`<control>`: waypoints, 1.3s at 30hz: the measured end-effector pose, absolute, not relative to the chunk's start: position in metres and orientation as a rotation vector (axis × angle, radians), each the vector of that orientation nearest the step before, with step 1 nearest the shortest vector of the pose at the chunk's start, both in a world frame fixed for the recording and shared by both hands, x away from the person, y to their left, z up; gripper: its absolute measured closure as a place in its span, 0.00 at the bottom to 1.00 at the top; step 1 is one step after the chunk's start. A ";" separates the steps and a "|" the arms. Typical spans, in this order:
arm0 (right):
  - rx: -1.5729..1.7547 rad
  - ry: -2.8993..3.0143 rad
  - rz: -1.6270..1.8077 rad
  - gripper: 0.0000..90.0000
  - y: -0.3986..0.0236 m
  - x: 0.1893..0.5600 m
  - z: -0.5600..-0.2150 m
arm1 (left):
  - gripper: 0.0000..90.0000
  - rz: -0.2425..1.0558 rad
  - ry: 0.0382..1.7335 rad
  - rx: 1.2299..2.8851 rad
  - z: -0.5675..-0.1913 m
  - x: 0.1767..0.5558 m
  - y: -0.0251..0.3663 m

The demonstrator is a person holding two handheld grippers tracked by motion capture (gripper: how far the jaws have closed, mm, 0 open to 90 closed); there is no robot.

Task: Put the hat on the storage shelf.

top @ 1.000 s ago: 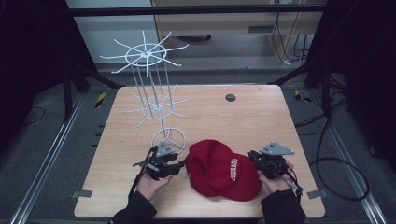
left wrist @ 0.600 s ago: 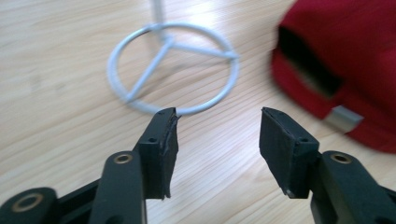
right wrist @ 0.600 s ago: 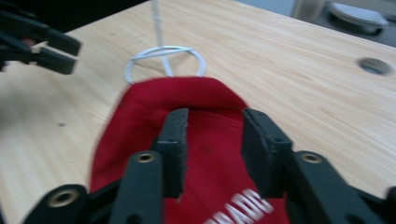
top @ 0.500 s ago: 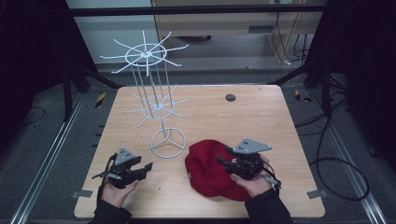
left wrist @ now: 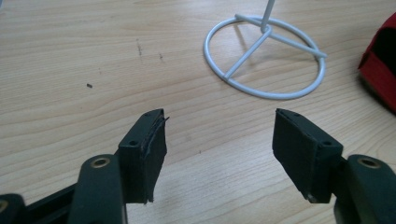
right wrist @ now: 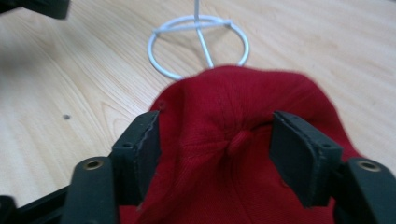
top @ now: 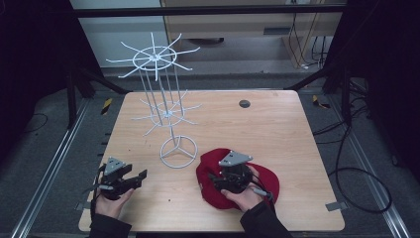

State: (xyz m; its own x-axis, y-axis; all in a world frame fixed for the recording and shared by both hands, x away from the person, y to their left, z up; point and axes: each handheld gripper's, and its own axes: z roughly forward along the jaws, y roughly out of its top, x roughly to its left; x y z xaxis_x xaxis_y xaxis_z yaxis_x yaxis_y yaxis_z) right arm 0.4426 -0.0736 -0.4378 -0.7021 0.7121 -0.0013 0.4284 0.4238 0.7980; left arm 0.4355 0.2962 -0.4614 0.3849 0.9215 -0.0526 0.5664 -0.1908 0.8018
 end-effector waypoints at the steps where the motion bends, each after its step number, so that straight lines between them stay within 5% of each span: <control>1: 0.984 2.347 1.154 0.45 -0.072 0.444 -0.440 | 0.38 0.593 1.286 1.882 -0.462 0.436 0.298; 3: 0.984 2.354 1.138 0.51 -0.071 0.445 -0.442 | 0.38 0.591 1.289 1.883 -0.463 0.437 0.298; 5: 1.013 2.389 1.114 0.74 -0.072 0.449 -0.448 | 0.38 0.593 1.291 1.884 -0.463 0.437 0.299; 8: 1.029 2.398 1.093 0.83 -0.075 0.449 -0.448 | 0.39 0.592 1.300 1.884 -0.464 0.438 0.299; 18: 1.018 2.318 1.199 0.87 -0.092 0.443 -0.427 | 0.42 0.603 1.306 1.882 -0.464 0.438 0.303; 39: 0.967 1.923 1.570 0.91 -0.155 0.420 -0.322 | 0.41 0.592 1.294 1.895 -0.465 0.438 0.298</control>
State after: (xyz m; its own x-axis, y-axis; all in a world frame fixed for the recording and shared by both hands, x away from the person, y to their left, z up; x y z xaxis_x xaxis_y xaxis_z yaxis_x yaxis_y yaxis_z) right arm 0.4199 -0.1550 -0.3220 -0.6393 0.7655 0.0723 0.2238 0.0953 0.9700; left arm 0.4383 0.2980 -0.4649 0.3807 0.9239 -0.0378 0.5755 -0.2048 0.7918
